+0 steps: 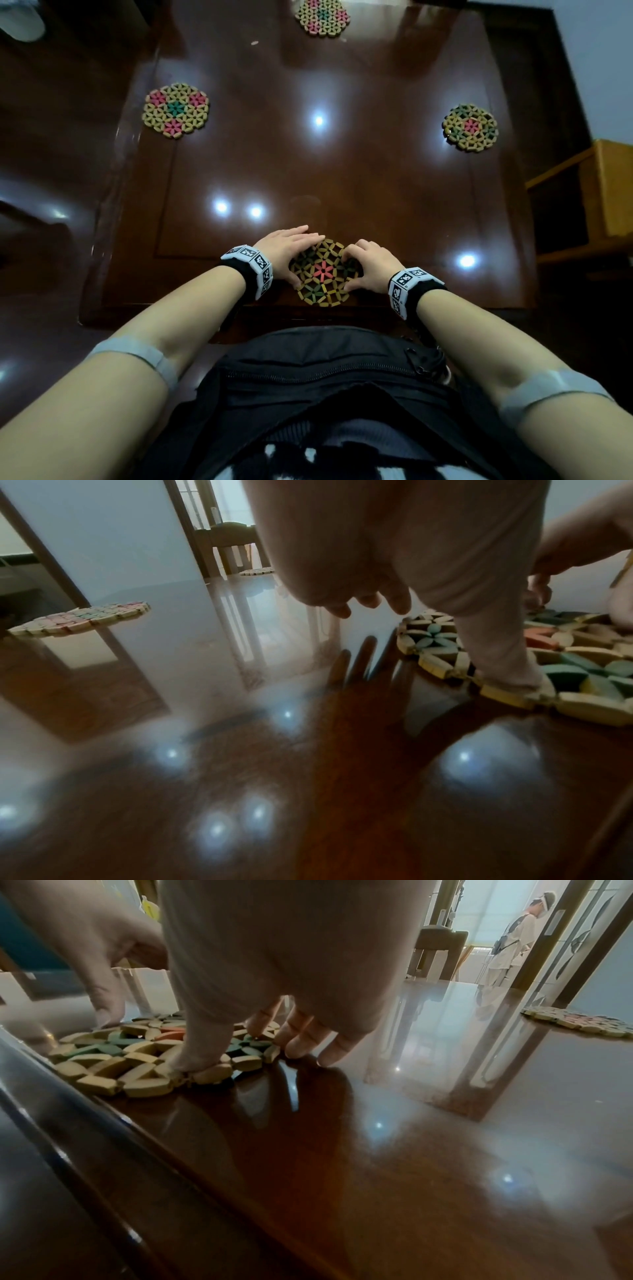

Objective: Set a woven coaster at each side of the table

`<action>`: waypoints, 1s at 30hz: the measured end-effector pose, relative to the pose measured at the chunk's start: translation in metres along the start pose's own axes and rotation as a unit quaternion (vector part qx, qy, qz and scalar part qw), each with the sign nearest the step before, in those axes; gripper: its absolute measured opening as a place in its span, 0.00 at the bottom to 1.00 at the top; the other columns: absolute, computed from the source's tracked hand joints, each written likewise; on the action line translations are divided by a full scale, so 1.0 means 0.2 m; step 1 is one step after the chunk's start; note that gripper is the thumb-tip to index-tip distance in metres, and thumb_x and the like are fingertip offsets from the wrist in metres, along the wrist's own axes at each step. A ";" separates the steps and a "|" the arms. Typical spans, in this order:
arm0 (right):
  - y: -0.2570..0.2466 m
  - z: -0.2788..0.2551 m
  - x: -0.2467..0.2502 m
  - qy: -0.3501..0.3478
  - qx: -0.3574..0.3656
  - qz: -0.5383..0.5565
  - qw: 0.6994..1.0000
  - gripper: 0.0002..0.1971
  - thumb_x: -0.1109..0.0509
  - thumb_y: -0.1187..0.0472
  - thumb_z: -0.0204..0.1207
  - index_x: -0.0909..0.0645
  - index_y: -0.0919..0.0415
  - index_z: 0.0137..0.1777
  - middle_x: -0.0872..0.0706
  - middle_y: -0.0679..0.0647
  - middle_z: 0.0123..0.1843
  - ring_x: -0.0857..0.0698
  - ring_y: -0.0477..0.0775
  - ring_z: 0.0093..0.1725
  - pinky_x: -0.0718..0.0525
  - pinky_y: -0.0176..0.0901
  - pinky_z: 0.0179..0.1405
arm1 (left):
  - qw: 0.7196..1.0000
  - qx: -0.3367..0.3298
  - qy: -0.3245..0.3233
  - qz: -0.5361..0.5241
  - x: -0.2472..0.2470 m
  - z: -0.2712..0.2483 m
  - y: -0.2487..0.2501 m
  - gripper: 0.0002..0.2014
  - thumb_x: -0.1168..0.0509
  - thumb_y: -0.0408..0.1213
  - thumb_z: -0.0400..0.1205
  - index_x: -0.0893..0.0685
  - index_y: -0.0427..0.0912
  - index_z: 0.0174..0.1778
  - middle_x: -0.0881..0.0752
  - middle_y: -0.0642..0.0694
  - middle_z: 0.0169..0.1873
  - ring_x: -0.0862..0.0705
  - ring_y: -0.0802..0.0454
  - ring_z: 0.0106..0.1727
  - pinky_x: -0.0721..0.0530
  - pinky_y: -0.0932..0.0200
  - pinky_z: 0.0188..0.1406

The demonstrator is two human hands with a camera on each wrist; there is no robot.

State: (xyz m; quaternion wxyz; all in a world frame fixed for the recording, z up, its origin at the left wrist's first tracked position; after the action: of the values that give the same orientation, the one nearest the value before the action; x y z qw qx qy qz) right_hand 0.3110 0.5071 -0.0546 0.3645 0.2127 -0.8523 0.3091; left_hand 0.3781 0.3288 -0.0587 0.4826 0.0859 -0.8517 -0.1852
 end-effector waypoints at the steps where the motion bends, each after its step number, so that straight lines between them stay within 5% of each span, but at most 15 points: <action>1: 0.01 0.00 0.02 0.001 -0.006 0.017 1.000 0.27 0.23 0.43 0.67 0.24 0.49 0.64 0.21 0.50 0.59 0.22 0.53 0.58 0.20 0.50 0.58 | 0.999 0.005 0.025 -0.019 0.02 -0.01 -0.01 0.48 0.24 0.51 0.70 0.44 0.55 0.82 0.36 0.52 0.82 0.42 0.49 0.84 0.42 0.50 0.81; 5: 0.10 -0.03 0.13 0.013 -0.054 0.067 0.996 0.11 0.31 0.50 0.78 0.20 0.50 0.58 0.18 0.46 0.49 0.18 0.52 0.49 0.18 0.46 0.49 | 0.983 0.092 0.148 -0.064 0.18 -0.07 -0.13 0.24 0.36 0.48 0.82 0.28 0.55 0.75 0.22 0.48 0.72 0.27 0.44 0.73 0.30 0.48 0.72; 7: 0.15 -0.04 0.17 0.016 -0.078 0.061 0.995 0.10 0.32 0.51 0.78 0.19 0.49 0.57 0.18 0.46 0.48 0.17 0.52 0.50 0.17 0.47 0.50 | 0.977 0.141 0.155 -0.040 0.24 -0.09 -0.19 0.19 0.38 0.49 0.82 0.21 0.54 0.69 0.19 0.46 0.67 0.26 0.42 0.69 0.28 0.48 0.69; 14: 0.10 -0.02 0.07 -0.071 -0.096 0.017 0.993 0.17 0.31 0.39 0.73 0.16 0.50 0.51 0.14 0.49 0.53 0.16 0.53 0.53 0.14 0.50 0.52 | 0.988 0.127 0.079 -0.025 0.11 -0.10 -0.12 0.28 0.31 0.62 0.72 0.22 0.59 0.68 0.20 0.52 0.65 0.26 0.48 0.68 0.27 0.49 0.68; 30: 0.04 0.03 0.03 -0.051 -0.109 0.024 0.992 0.13 0.33 0.45 0.77 0.16 0.54 0.50 0.13 0.53 0.52 0.15 0.55 0.50 0.13 0.49 0.48 | 0.995 0.092 0.040 0.017 0.05 -0.08 -0.08 0.24 0.28 0.58 0.71 0.17 0.62 0.65 0.25 0.57 0.70 0.32 0.50 0.71 0.30 0.52 0.67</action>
State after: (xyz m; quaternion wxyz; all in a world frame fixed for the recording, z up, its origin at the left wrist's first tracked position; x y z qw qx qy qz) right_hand 0.2997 0.5077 -0.0560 0.3342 0.1665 -0.9032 0.2120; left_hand 0.3857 0.3071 -0.0502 0.5094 0.1230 -0.8465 -0.0945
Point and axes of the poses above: each hand's wrist, its own z-axis towards the middle knuckle, its own x-axis out of the back of the hand, y = z × x, the point moved 5 cm from there along z, towards the middle knuckle
